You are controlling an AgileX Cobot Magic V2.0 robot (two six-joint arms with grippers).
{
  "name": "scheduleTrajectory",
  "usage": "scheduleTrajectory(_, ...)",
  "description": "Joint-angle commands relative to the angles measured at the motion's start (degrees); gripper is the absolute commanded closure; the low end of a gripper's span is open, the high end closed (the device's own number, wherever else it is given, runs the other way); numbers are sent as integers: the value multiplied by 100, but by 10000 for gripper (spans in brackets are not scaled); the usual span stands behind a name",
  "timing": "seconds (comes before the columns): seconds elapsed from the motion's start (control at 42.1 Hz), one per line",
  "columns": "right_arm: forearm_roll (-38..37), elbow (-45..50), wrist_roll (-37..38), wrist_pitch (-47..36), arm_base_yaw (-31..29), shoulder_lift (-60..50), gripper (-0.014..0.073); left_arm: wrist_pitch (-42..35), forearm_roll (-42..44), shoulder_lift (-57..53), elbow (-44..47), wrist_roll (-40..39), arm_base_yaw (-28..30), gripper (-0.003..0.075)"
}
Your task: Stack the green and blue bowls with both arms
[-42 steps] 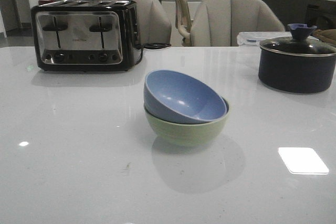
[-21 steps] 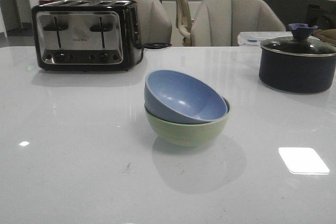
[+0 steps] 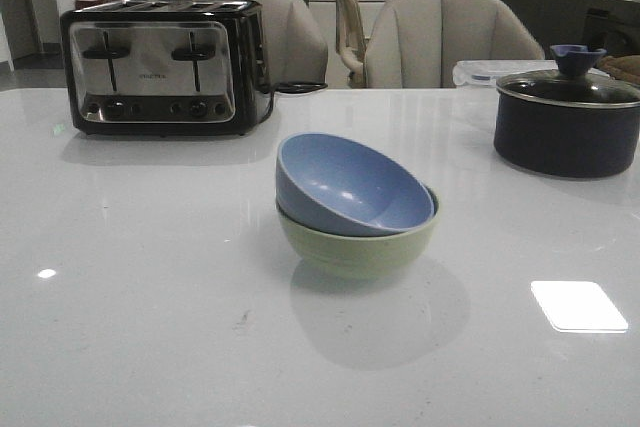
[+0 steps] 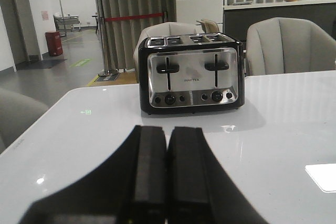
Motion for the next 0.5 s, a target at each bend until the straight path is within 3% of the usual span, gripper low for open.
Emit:
scheduleTrajectory(0.0,-291,-2,170,-489,-35,-125,552,-503,-45,-119,107,-74,10,620)
scheduleTrajectory(0.475,-320,-2,170,-485,-28,-125,552,-503,-45,-119,107,-74,10,620)
